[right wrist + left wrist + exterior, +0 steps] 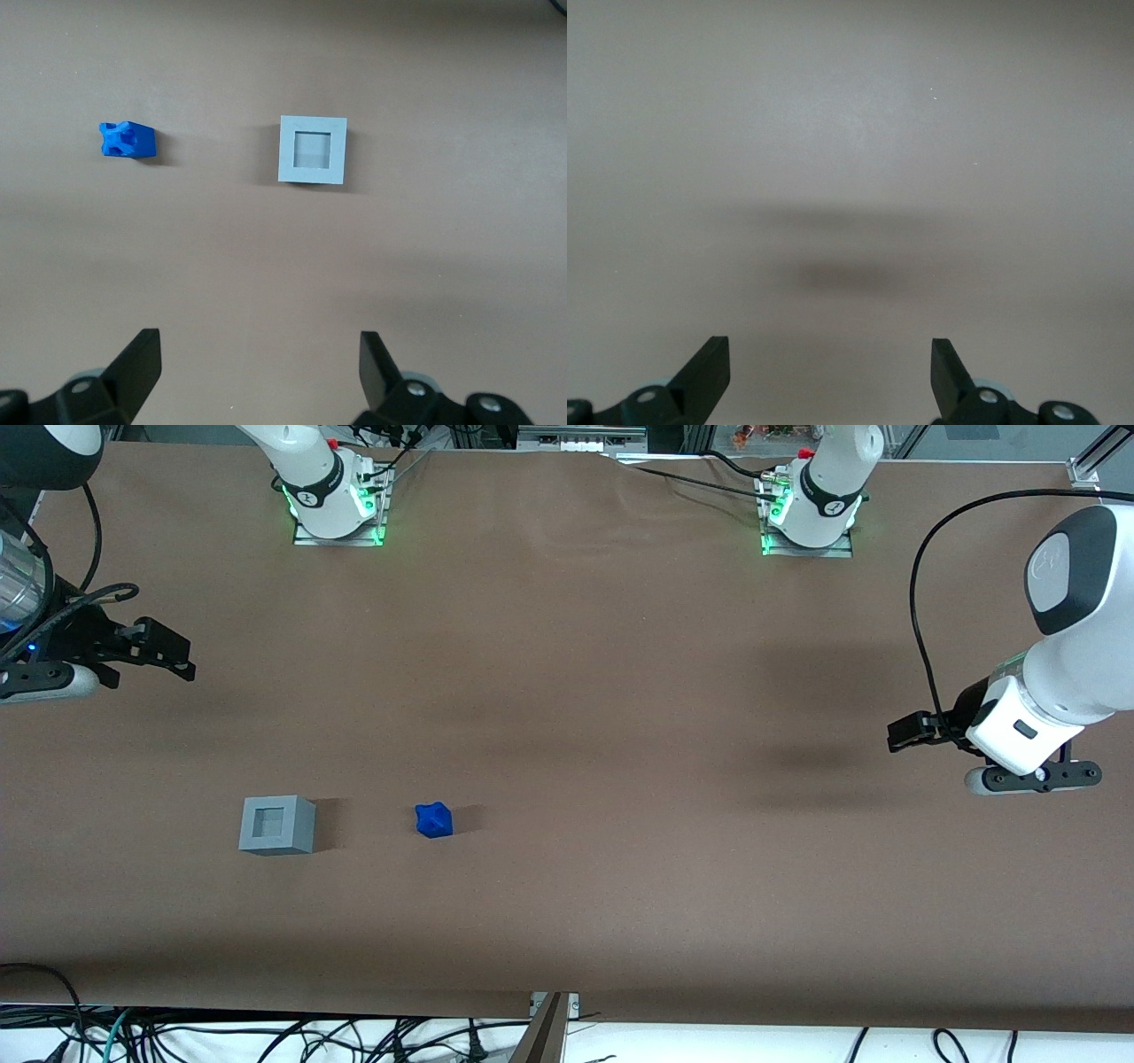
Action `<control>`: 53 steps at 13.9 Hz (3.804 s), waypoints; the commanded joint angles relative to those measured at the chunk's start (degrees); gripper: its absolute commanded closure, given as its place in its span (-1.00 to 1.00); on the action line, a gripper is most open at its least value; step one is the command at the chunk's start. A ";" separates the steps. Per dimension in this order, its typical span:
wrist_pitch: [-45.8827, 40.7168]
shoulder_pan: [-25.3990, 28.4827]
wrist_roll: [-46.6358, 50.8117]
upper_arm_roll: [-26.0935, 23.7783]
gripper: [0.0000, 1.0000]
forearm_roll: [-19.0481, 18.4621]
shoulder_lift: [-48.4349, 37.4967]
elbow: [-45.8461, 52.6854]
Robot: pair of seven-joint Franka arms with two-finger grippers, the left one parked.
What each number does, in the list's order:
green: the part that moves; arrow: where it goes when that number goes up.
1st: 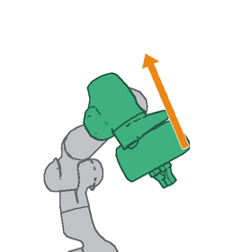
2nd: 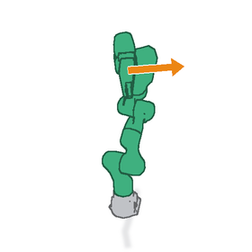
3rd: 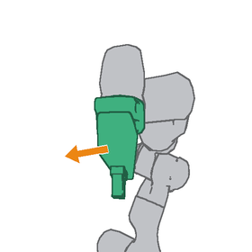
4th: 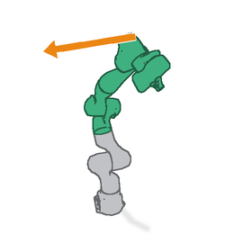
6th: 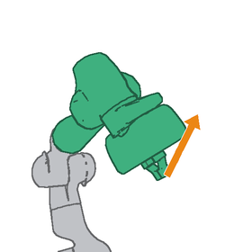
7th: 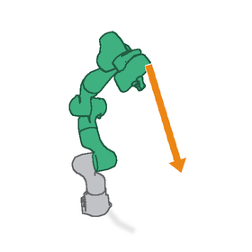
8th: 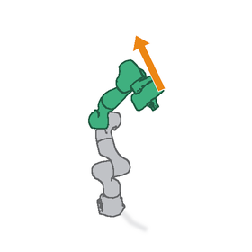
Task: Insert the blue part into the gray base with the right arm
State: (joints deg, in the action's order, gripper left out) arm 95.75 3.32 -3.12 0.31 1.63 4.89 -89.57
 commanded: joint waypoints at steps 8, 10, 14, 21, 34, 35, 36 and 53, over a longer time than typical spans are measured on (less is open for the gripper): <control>0.05 1.15 1.36 -0.40 -0.98 -0.49 1.08 0.89; 0.66 2.56 1.54 -0.40 -0.98 -0.32 3.01 0.89; 7.85 6.25 3.54 -0.40 -0.98 0.13 10.73 2.20; 25.42 14.16 15.94 -0.40 -0.98 0.04 25.59 4.14; 46.54 18.91 22.36 -0.31 -0.87 -0.05 38.62 4.23; 46.54 19.00 22.71 -0.31 -0.81 -0.05 38.62 4.23; 46.54 19.09 23.15 -0.31 -0.71 -0.14 38.53 4.23; 50.32 22.33 19.74 -0.31 -0.87 -1.28 38.44 3.35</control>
State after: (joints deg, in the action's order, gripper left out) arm 145.24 23.12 17.52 -0.29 1.07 43.04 -86.61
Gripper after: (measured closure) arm 0.273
